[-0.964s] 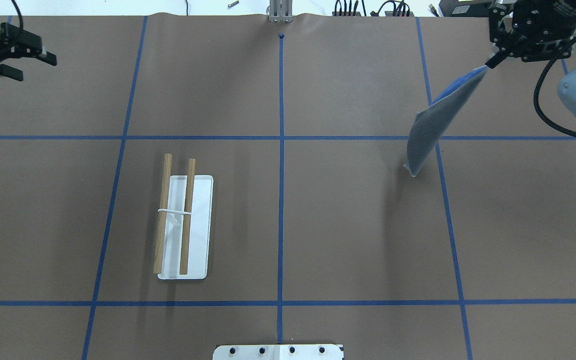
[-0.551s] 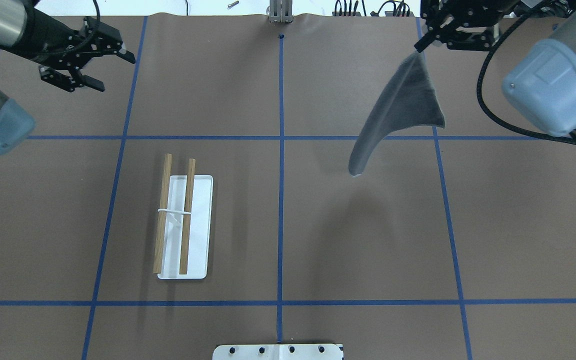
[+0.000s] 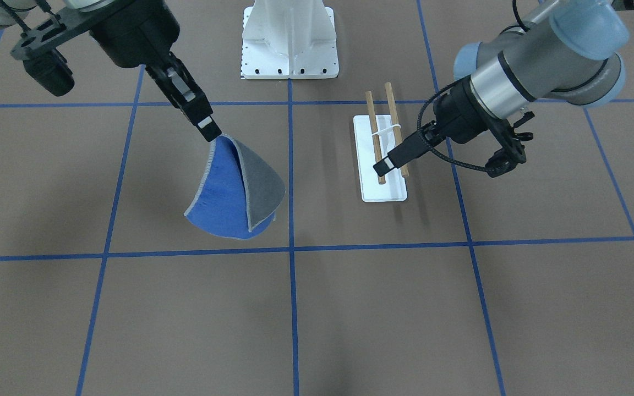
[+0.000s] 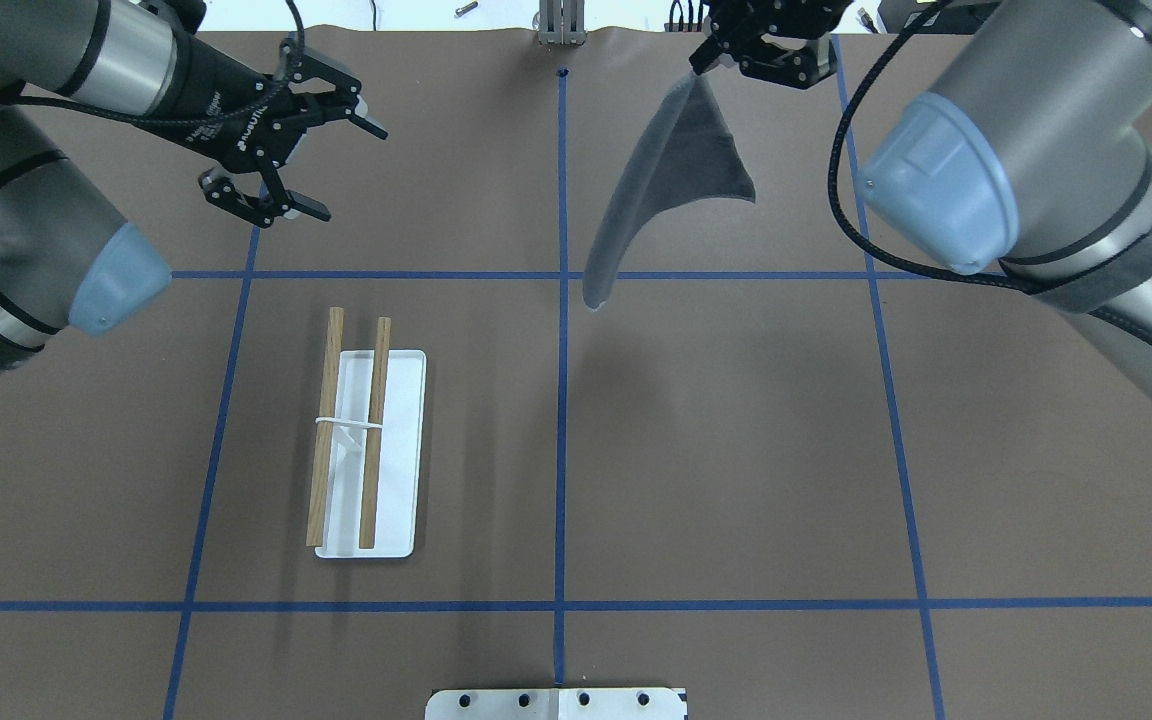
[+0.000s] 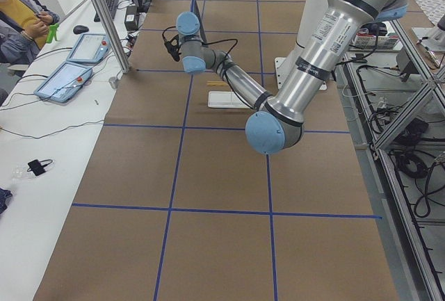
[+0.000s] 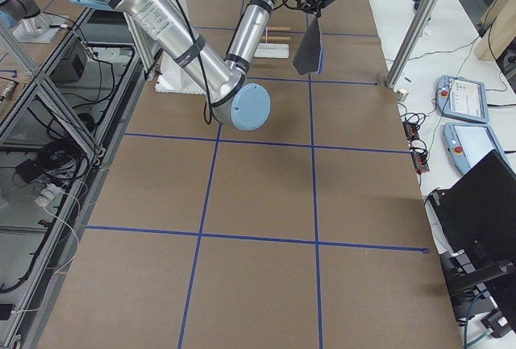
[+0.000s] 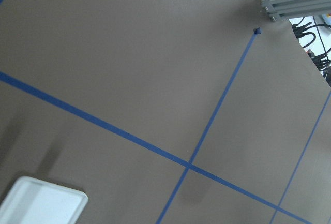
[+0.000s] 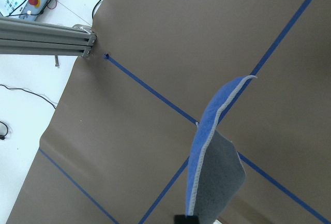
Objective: Hang towel on rack
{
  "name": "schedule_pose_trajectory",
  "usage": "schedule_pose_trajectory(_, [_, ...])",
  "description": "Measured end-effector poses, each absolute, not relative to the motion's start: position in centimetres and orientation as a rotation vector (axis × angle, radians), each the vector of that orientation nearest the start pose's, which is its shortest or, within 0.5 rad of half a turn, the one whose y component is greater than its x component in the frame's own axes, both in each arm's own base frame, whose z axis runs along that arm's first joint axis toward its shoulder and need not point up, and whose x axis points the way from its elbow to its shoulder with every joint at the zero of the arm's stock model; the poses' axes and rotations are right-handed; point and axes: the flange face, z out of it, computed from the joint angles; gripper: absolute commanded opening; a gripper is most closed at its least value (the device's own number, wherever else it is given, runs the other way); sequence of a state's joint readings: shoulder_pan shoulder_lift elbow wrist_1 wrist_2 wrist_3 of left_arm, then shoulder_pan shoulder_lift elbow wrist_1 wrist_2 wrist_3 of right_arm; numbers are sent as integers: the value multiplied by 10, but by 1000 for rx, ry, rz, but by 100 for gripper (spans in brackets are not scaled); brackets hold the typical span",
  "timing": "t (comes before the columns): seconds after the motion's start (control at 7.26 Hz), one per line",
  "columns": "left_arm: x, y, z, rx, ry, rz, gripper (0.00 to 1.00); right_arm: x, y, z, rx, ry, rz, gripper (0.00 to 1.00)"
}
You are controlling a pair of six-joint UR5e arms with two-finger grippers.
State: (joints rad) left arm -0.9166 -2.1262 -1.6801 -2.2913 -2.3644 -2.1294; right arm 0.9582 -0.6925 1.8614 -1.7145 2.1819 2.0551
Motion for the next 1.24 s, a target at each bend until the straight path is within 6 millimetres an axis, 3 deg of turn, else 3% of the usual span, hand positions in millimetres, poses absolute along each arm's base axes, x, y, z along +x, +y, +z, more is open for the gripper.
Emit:
schedule_pose_trajectory(0.28, [349, -514, 181, -606, 1430, -886, 94, -297, -538, 10, -322, -1155, 1001, 0])
schedule_pose_trajectory(0.55, [366, -508, 182, -747, 1496, -1053, 96, -302, -538, -4, -329, -1182, 1045, 0])
schedule_pose_trajectory(0.96, [405, -489, 182, -796, 1545, -1140, 97, -314, -530, -20, -335, -1206, 1083, 0])
schedule_pose_trajectory(1.24, [416, -481, 177, -831, 1561, -1180, 97, -314, -528, -26, -341, -1218, 1141, 0])
